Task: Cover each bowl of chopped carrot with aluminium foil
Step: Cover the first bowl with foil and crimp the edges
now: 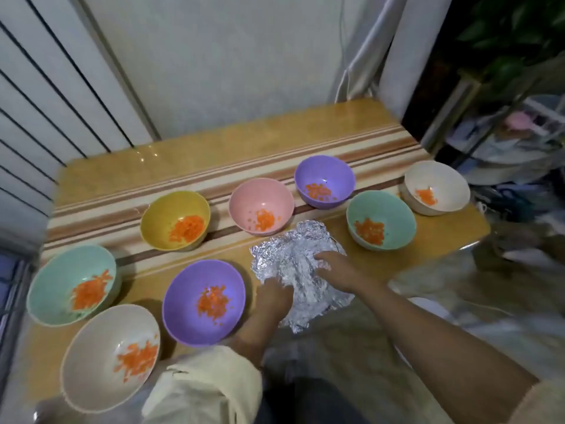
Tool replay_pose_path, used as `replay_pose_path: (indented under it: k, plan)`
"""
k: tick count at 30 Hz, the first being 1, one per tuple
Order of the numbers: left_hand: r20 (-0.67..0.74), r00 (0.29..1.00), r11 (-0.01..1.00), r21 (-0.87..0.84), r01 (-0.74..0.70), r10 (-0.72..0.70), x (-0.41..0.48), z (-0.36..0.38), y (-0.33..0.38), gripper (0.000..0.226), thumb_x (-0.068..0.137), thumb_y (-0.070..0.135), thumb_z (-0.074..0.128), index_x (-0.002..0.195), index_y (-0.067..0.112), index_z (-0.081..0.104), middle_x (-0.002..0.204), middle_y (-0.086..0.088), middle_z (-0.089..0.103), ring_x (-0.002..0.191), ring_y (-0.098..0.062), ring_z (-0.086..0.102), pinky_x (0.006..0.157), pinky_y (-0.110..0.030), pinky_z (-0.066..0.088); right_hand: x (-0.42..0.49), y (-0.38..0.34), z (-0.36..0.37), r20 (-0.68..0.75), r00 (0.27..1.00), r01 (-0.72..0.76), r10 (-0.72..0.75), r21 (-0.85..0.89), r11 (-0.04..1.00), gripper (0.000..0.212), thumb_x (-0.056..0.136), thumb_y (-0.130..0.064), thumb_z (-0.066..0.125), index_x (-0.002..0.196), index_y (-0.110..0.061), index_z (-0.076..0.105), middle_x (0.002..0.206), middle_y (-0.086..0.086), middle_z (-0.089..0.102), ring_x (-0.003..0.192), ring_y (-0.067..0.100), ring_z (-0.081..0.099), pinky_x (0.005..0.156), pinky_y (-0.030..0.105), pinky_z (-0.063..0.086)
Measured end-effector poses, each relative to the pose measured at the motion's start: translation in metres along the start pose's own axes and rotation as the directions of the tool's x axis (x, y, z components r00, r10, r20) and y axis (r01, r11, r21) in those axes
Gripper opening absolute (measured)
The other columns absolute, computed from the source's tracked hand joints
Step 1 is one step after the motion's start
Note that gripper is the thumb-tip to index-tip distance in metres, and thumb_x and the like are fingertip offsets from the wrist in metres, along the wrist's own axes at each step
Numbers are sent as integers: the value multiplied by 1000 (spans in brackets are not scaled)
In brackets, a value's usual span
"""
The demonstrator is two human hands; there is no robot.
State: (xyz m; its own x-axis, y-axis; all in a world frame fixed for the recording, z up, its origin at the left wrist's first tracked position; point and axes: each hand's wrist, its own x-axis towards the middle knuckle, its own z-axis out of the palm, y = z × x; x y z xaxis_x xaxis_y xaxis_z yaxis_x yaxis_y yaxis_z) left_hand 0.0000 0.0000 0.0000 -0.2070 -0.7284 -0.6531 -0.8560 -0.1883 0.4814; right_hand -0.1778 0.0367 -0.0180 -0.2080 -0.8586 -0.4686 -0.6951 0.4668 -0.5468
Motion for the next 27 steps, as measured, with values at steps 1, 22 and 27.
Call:
replay_pose_path:
  k: [1,22,27]
  plan:
    - [5,1000,1000,1,22,-22,4,3,-1,44,98,23,53,127,-10,52,135,-28,55,126,-41,52,101,-38,41,0,3,3,44,999,-20,22,-37,999,49,98,-31,50,142,-13,40,153,8,29,139,24,29,112,32,23]
    - [-526,809,936,-68,-347,262,1,18,-11,12,83,3,67,93,8,63,86,-11,65,82,-32,61,75,-42,45,5,10,5,230,971,-10,57,-200,980,50,94,-29,54,139,-10,42,155,13,20,127,30,44,95,33,40]
    - [-417,907,868,-470,-157,-62,11,15,-8,16,92,6,60,105,6,70,93,-17,71,88,-32,65,79,-34,47,-3,7,-2,194,979,-33,56,-121,992,53,97,-31,51,143,-9,37,156,10,22,133,27,39,100,32,37]
